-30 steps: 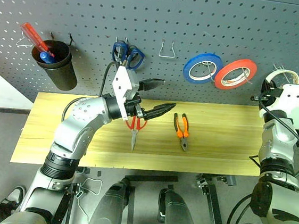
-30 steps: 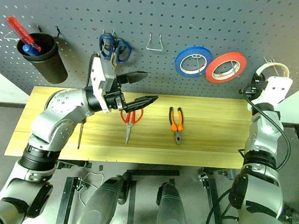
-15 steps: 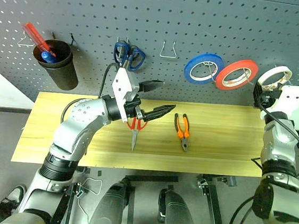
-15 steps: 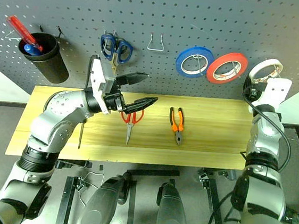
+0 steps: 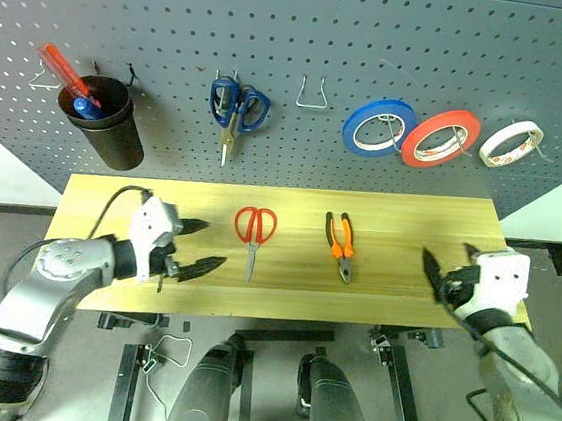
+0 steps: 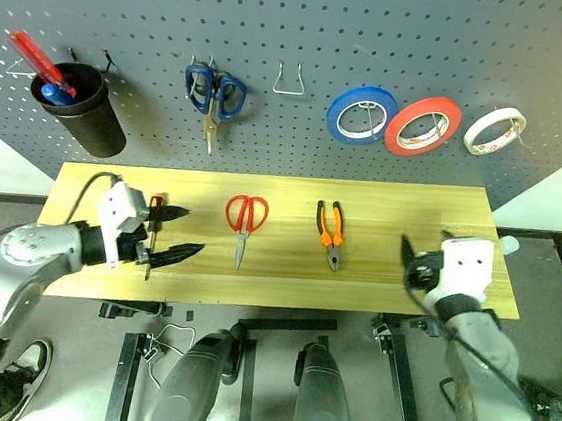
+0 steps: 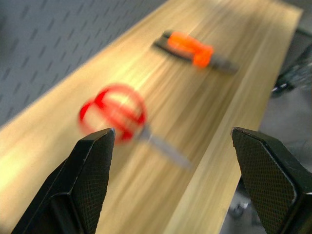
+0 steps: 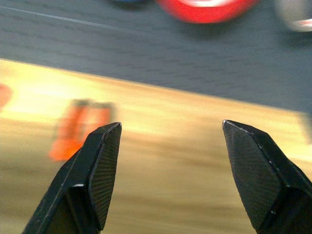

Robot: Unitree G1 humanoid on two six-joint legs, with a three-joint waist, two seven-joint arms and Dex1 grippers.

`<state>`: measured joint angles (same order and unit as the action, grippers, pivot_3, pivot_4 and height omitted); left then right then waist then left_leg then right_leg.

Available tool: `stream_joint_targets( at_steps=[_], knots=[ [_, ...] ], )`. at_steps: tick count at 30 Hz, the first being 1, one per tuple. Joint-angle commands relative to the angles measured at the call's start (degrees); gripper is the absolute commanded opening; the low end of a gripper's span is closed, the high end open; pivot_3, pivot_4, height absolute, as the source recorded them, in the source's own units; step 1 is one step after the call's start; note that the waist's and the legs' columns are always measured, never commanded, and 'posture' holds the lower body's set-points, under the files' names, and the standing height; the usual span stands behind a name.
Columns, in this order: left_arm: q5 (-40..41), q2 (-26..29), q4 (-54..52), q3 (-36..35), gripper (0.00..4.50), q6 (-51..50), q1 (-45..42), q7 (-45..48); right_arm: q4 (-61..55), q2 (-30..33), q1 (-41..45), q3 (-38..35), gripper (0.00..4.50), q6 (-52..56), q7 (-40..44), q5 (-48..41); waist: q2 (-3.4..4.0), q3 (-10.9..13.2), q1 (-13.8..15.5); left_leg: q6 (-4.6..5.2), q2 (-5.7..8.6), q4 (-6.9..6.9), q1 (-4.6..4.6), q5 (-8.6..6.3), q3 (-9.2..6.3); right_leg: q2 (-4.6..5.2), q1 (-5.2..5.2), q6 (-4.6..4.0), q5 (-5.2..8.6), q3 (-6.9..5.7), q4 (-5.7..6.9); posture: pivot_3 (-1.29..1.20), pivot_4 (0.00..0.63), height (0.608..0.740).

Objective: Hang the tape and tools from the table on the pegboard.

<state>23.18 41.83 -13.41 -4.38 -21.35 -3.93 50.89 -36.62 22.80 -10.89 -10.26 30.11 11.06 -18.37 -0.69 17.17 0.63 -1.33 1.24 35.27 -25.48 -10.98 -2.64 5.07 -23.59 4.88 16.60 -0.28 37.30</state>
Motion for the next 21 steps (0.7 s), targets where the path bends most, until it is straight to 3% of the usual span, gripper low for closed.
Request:
stream_joint_targets(
  at_steps=[1, 7, 9, 15, 21],
  knots=[
    [-0.6, 0.0, -0.2, -1.9, 3.99, 1.9, 0.6, -0.6, -8.1, -3.6, 4.1, 6.5, 3.44, 8.6, -4.1, -1.9, -0.05, 0.0, 0.0, 0.00, 0.00, 0.00, -0.02, 0.00, 0.00, 0.03, 0.00, -0.01, -0.01, -0.01, -0.08, 0.06, 0.330, 0.714],
    [0.7, -1.6, -4.2, -0.5, 3.99, -0.9, 1.3, -2.3, -1.5, -13.1, 15.2, 18.6, 3.44, 12.6, -11.4, 4.4, -0.04, 0.1, -0.2, 0.02, 0.00, -0.16, -0.60, 0.00, 0.11, 0.14, -0.65, -0.01, -0.03, -0.06, -0.14, 0.04, 0.358, 0.714],
    [0.9, -2.0, -5.5, -0.5, 3.99, -1.8, 1.5, -2.7, 1.1, -14.5, 17.5, 19.4, 3.44, 11.9, -12.2, 6.0, -0.09, 0.1, -0.2, 0.02, 0.02, -0.08, -1.03, 0.02, 0.13, 0.13, -1.06, 0.07, -0.08, -0.09, 0.02, 0.04, 0.364, 0.714],
    [2.6, -3.1, -11.0, -0.5, 3.99, -5.1, 2.3, -4.6, 12.4, -17.5, 24.3, 19.1, 3.44, 9.5, -17.0, 12.8, -0.16, 0.8, -1.0, 0.03, 0.06, -0.04, -0.96, 0.01, 0.17, 0.12, -1.01, 0.23, -0.16, -0.15, 0.15, 0.04, 0.392, 0.714],
    [3.3, -3.5, -13.5, -0.8, 3.99, -6.9, 3.4, -5.8, 20.6, -22.2, 29.4, 18.9, 3.44, 14.8, -20.3, 15.5, -0.16, 1.5, -1.9, 0.04, 0.04, -0.01, -0.90, 0.02, 0.20, 0.06, -1.11, 0.26, -0.18, -0.13, 0.48, 0.04, 0.407, 0.714]
  ],
)
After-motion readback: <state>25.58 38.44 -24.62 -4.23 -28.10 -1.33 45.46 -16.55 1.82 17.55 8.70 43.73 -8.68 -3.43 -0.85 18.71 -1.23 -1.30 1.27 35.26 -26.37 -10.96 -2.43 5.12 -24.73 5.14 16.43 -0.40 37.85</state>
